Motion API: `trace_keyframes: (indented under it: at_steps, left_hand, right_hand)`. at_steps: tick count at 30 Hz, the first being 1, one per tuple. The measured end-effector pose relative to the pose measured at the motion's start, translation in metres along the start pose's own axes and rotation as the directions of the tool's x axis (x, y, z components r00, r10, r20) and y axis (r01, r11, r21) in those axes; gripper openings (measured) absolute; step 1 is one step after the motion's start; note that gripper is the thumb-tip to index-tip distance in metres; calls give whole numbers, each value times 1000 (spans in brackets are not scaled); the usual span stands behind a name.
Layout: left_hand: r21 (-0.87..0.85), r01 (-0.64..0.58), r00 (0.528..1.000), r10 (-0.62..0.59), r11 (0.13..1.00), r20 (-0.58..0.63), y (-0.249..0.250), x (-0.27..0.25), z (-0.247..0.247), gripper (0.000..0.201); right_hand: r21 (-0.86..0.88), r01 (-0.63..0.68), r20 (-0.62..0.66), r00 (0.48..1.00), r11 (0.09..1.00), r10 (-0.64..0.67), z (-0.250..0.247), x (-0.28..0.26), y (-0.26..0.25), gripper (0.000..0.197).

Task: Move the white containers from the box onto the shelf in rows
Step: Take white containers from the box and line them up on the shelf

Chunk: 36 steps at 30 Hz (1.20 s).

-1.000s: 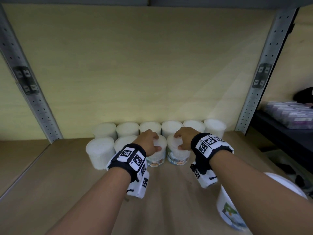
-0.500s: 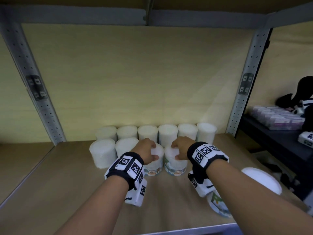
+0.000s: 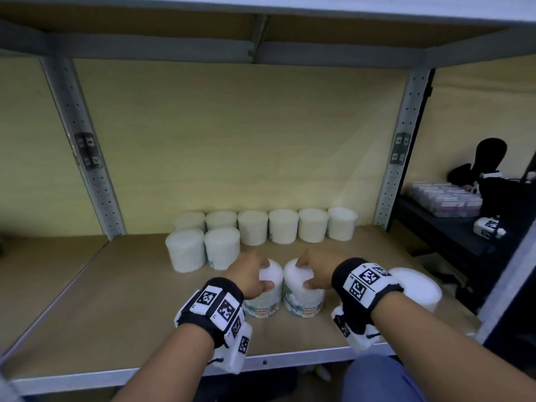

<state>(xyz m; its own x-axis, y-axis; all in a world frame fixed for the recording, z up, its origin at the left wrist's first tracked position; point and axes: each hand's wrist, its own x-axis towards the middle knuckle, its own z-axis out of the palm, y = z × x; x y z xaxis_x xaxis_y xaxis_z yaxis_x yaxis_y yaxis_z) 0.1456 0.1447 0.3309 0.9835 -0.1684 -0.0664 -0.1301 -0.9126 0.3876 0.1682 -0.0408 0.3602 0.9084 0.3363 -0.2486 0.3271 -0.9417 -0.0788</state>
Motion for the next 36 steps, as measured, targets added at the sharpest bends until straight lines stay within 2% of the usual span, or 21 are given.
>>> trace_keyframes:
  at_steps: [7, 17, 29, 36]
  left_hand:
    - [-22, 7, 1000, -7, 1000, 20, 7, -28, 10, 57]
    - [-85, -29, 999, 26, 996, -35, 19, -47, 20, 54]
    - [-136, -23, 997, 13, 990, -70, 20, -47, 27, 51]
    - [-149, -37, 997, 27, 988, -71, 19, -47, 24, 53]
  right_hand:
    - [34, 11, 5, 1000, 999, -11, 11, -30, 0, 60]
    - [61, 56, -13, 998, 997, -55, 15, -57, 11, 58]
    - [114, 52, -28, 998, 992, -50, 15, -61, 18, 55]
    - [110, 31, 24, 999, 993, -34, 9, -59, 17, 56]
